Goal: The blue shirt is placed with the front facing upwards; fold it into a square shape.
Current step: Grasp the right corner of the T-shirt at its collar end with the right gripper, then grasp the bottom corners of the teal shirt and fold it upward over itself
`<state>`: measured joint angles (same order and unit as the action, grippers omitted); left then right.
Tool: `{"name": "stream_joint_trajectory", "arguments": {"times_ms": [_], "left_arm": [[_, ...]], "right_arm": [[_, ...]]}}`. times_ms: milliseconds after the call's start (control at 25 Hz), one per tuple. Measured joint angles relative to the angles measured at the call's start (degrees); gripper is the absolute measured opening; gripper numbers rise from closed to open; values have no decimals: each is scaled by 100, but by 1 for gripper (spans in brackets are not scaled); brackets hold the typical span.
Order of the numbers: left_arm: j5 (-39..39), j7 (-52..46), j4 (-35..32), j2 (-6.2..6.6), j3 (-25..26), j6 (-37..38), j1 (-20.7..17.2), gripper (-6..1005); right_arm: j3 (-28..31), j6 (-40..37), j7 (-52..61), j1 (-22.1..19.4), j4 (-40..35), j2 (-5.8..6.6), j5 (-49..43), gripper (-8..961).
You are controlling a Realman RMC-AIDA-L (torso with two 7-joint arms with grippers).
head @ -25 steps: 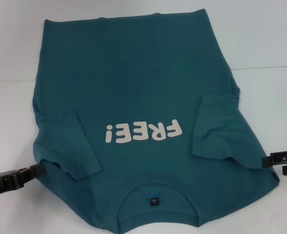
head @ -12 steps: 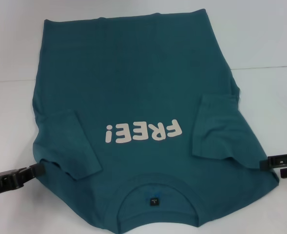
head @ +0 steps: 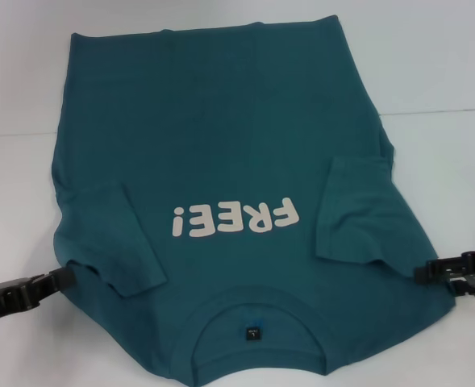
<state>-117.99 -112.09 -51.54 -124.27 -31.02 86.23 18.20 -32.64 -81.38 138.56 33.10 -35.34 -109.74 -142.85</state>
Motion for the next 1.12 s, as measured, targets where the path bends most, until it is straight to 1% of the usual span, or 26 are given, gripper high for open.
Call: {"name": "stream_joint_trajectory", "arguments": {"times_ms": [80,120,280,400,600,680,920,1120], "left_arm": [[3,3,5,0,2,3,0,26],[3,5,5,0,6,5,0,26],[3,21,27,2,14,8,11,26],[3,26,36,6,25,9,30,26],[3,28,40,8,4,0,59,26],[3,29,39,8,3,-2,73,26],[1,30,44,9,24,4,103,26],[-3,33,48,9,19,5,106,27]], "right_arm": [[14,-53,-6,5,38,-46,91,838],[13,-81,-14,-4,40,-46,174,837],[16,-166,-150,-73,30,12,533,833],[19,-207,-254,-110,-2,37,614,830],[15,-212,-338,-120,-7,72,629,602],[-6,-212,-347,-120,-9,77,628,377],[-39,-233,-383,-107,-13,81,602,136],[-17,-236,-382,-120,-15,150,600,74]]}}
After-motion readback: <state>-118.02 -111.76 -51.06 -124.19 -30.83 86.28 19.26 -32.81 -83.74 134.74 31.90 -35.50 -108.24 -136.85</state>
